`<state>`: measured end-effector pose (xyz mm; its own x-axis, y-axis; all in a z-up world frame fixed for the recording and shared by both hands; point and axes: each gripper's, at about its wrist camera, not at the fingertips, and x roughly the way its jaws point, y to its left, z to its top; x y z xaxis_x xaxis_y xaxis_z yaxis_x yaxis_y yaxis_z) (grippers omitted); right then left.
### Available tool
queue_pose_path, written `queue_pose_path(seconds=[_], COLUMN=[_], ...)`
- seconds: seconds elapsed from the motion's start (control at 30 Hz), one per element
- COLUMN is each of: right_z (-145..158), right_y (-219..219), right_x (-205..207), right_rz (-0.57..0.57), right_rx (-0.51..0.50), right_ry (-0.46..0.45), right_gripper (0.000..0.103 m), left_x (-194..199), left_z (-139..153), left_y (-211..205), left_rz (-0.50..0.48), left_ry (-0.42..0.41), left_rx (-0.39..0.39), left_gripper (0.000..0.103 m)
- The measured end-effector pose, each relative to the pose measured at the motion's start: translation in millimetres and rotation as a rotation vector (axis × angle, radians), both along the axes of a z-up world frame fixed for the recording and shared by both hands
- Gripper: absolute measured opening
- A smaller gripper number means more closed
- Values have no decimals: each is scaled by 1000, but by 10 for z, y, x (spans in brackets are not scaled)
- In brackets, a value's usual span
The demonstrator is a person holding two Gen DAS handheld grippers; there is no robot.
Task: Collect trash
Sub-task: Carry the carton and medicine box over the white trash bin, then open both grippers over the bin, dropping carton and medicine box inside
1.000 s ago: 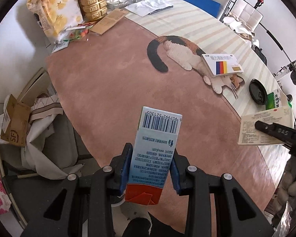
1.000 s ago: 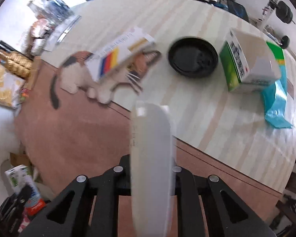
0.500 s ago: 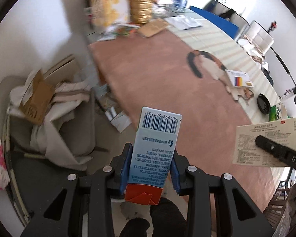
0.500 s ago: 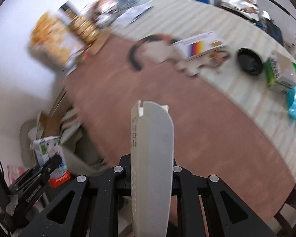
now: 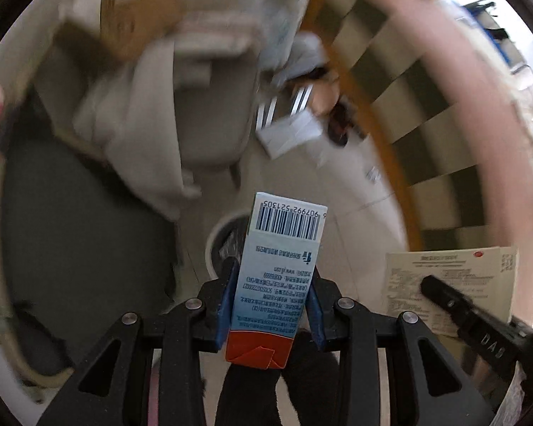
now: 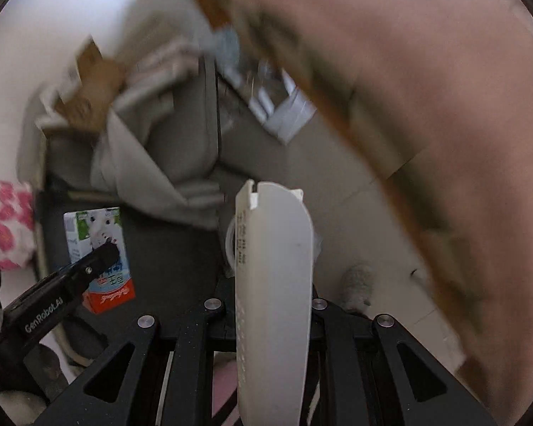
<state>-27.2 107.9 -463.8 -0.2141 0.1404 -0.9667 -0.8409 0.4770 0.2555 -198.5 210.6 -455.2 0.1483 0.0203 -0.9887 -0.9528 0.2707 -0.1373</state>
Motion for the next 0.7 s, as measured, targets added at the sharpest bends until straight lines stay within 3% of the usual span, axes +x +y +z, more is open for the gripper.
queue_pose_path(seconds=[0.13,0.3,0.4,0.47,0.53,0.57,0.63,0.7], right_z=[-936,-1994,-2598,-2850,-3046,-3103,-3138,-3114], right_y=[14,96,151,155,144,151,141,150], right_x=[-137,-160,-197,-182,-193,-207,-229,-283], right_rz=[5,7,24,35,51,65,100,136], right_rx=[-61,-88,-106,-118,-132,-145,-165,-183], right_ry=[46,88,104,102,118,102,40,-42], right_gripper=[18,19,23,49,58,72,98,101], left_x=[-227,-360,-482,-548,-600,-629,-705,-742], left_z=[-971,-1970,-2418,-2581,-2669,-2699,-2700,-2648], left_y=[16,34,73,93,90,90,66,20], left_rz=[57,92,133,158,177,184,189,178], left_ry=[1,-23,-34,-22,-12,1,40,79], left_rx=[-123,-201,-220,-204,-200,-195,-156,-126], left_gripper=[32,34,60,80,88,95,96,96])
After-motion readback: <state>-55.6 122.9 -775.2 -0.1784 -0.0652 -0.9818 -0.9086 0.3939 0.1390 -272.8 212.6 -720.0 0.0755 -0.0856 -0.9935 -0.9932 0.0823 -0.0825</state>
